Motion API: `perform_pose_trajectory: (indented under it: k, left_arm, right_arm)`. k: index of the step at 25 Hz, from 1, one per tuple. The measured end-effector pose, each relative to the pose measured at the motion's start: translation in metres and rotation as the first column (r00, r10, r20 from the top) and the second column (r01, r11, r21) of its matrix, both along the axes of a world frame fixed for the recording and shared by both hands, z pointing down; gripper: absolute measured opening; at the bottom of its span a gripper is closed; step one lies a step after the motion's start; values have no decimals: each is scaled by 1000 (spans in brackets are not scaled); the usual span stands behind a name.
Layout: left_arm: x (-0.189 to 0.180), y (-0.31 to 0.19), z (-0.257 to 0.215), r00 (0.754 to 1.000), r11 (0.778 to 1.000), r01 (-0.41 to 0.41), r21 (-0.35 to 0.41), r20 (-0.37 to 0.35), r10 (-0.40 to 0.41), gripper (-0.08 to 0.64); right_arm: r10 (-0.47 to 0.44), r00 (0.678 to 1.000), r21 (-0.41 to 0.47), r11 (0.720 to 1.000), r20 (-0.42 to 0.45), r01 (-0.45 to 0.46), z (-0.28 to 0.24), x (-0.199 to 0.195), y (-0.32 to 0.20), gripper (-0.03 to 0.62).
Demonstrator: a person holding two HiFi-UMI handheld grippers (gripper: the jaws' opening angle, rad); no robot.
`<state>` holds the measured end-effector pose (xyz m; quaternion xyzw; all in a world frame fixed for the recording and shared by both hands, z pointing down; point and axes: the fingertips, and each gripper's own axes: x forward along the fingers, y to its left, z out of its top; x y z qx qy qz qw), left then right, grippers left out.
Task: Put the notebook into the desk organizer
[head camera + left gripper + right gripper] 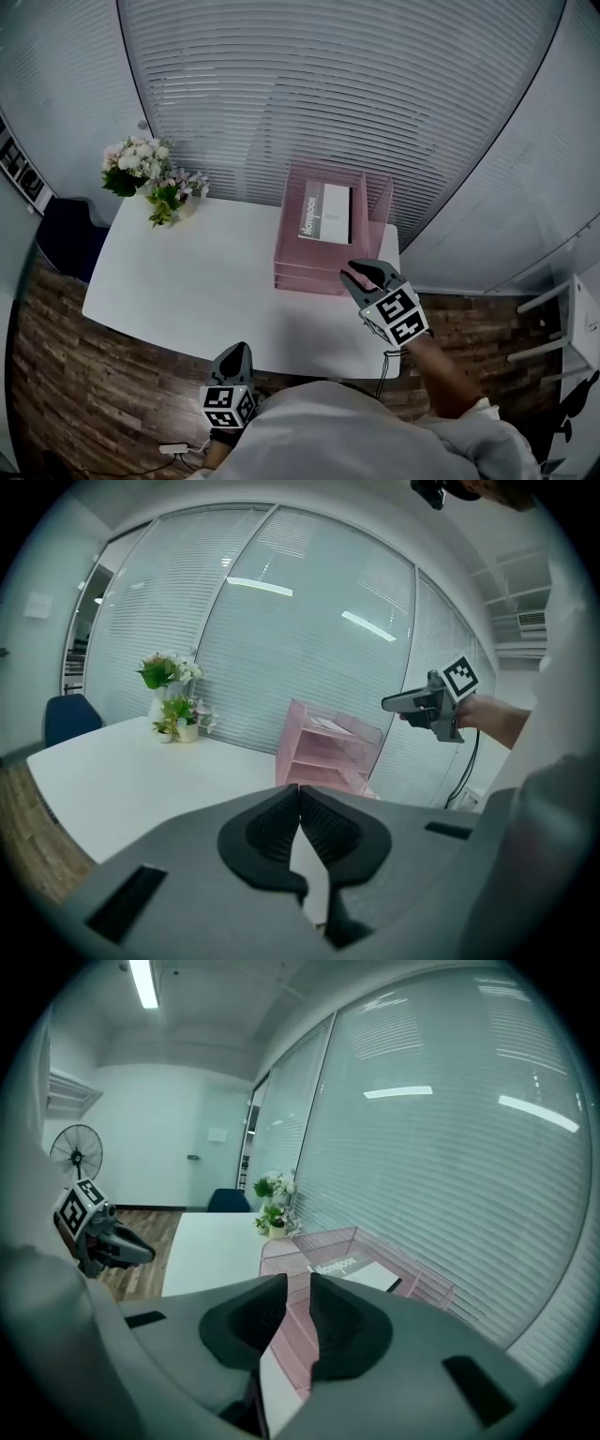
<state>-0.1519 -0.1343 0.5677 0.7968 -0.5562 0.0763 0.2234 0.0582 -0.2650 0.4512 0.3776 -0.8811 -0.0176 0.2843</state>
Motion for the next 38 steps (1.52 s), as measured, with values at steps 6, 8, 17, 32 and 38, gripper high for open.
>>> perform_pose_trajectory:
  k: [6,8,17,32,38]
  left_arm:
    - [2,-2,-1,1000,1000,-3,0,12,3,9]
    - [4,-3,-2,1000,1000,-6,3,12,6,9]
    - [6,-3,-2,1000,1000,-9,0,18,9,9]
    - [13,-1,-2,1000,1000,-18,0,23,18,9]
    - [16,1,-1,999,1000,-20,3,25,20,9]
  right_arm:
    - [53,997,28,998,62,-55,-4,15,15,55]
    - [60,995,27,998,83,-63,-5,18,20,40]
    - [65,989,38,997,131,-71,-6,23,41,18]
    - [71,982,64,994,177,-83,-15,30,68,15]
    - [75,976,61,994,204,-90,-14,33,82,15]
